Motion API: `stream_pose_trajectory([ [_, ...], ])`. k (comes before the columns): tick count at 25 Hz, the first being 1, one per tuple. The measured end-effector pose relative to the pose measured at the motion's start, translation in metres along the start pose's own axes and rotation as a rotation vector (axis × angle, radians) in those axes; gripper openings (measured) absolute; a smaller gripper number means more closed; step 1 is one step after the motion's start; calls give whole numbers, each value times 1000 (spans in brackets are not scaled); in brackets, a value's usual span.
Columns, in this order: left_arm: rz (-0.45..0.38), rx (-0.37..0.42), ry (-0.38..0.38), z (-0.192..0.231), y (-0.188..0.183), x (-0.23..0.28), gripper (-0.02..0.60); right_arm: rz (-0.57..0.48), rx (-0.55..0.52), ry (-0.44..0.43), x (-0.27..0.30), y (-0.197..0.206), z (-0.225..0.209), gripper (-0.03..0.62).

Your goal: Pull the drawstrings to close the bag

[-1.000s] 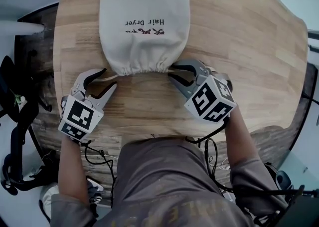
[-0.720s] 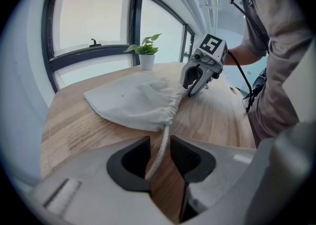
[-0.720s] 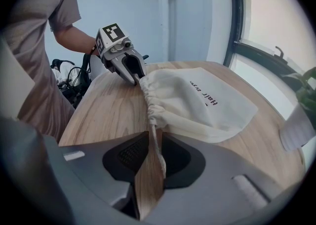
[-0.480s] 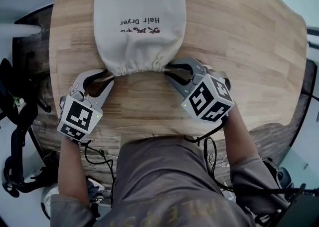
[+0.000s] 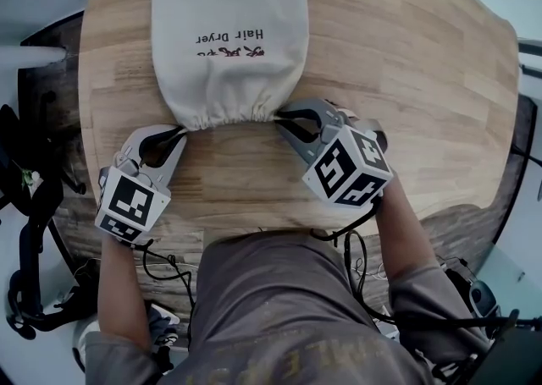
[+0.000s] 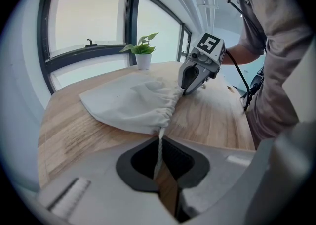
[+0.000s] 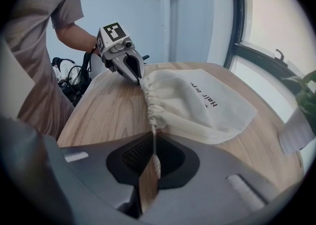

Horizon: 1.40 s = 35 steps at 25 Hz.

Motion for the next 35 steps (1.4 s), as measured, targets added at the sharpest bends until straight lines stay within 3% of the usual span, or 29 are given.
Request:
stream_pose_trajectory([
  [6, 2, -8, 15, 1, 0, 1, 15, -6, 15, 4, -1, 1, 0, 43],
  [10, 24, -23, 25, 1, -3, 1, 12, 43, 103, -2, -1, 0, -1, 38],
  [14, 52, -14, -24, 11, -5, 1, 9, 68, 157, 4, 3, -4, -5, 37],
  [22, 70, -86, -116, 14, 0, -3, 9, 49, 139, 13, 1, -2, -2, 34],
  [35, 66, -152, -134, 21, 9, -12, 8, 79, 199, 34, -27, 40, -13, 34],
])
Point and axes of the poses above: the fingertips, and each gripper's own axes: x forward along the fingers, z to its left, y out of its underside, the point moved 7 cm from there along -x, backward along the fingers, and after that the axes turned 1 degree about -x, right-handed, at the moved point
